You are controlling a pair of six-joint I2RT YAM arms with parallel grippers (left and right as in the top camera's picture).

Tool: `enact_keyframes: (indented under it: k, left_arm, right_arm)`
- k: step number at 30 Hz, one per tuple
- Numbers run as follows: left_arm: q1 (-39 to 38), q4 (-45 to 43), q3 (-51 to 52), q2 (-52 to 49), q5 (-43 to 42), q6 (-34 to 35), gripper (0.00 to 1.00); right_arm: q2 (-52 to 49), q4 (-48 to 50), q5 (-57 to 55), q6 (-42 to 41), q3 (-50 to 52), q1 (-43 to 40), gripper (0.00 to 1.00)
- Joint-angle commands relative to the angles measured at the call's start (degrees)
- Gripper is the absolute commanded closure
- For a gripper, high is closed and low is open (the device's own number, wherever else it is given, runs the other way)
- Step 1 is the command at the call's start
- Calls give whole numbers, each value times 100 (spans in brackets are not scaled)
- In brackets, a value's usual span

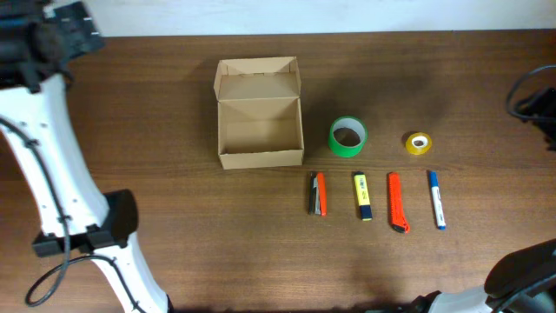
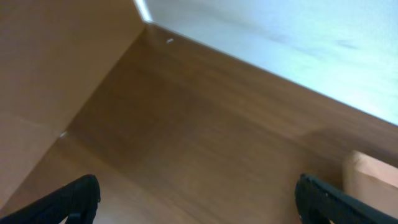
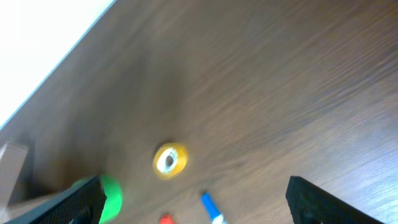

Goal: Pack container
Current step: 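Retract the left arm to the side and raise the right arm, then grasp the green tape roll rim with the right gripper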

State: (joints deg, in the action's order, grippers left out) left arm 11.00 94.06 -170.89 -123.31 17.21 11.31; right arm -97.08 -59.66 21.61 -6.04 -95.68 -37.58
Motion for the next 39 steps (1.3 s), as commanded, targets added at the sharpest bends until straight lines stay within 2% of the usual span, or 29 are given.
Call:
enact_keyframes:
  k: [1, 5, 7, 12, 18, 22, 24, 26, 31, 36, 37, 39]
  left_arm:
    - [448, -175, 367, 87, -634, -400, 0]
    - [870, -205, 1027, 96, -1497, -608, 0]
    - [1038, -232, 1458, 164, -1655, -699, 0]
    - [1390, -374, 2293, 584, -1961, -798, 0]
    - [1445, -564, 3241, 1641, -1781, -1108, 0]
    - [1303, -769, 4323, 2393, -717, -1213, 0]
    - [1231, -933, 4868, 2603, -616, -1283, 0]
    - [1178, -975, 5313, 2660, -535, -1423, 0]
    - [1165, -1425, 6498, 2658, -278, -1419, 0]
    - [1165, -2111, 7311, 2658, -35, -1419, 0]
    - [1165, -2275, 7436, 2658, -26, -1419, 0]
    - [1165, -2490, 7606, 2656, -28, -1419, 0]
  right_arm:
    - [-44, -334, -308, 229, -455, 697, 6]
    - [-44, -1069, -1672, 431, -1198, 1875, 5]
    - [-44, -1268, -2175, 437, -1517, 2428, 0]
    - [-44, -1633, -2857, 538, -1803, 3368, 1]
    - [-76, -1991, -2828, 516, -1801, 3445, 1]
    - [-186, -2122, -2778, 428, -1801, 3438, 0]
    - [-372, -2118, -2553, 365, -1801, 3416, 0]
    - [-660, -2166, -2376, 278, -1801, 3418, 0]
    - [-1539, -2271, -2328, 59, -1803, 3427, 9]
    - [-2124, -2127, -2041, 63, -1805, 3469, 10]
    - [-2214, -2087, -1969, 63, -1805, 3469, 11]
    - [-2376, -2006, -1821, 61, -1805, 3501, 21]
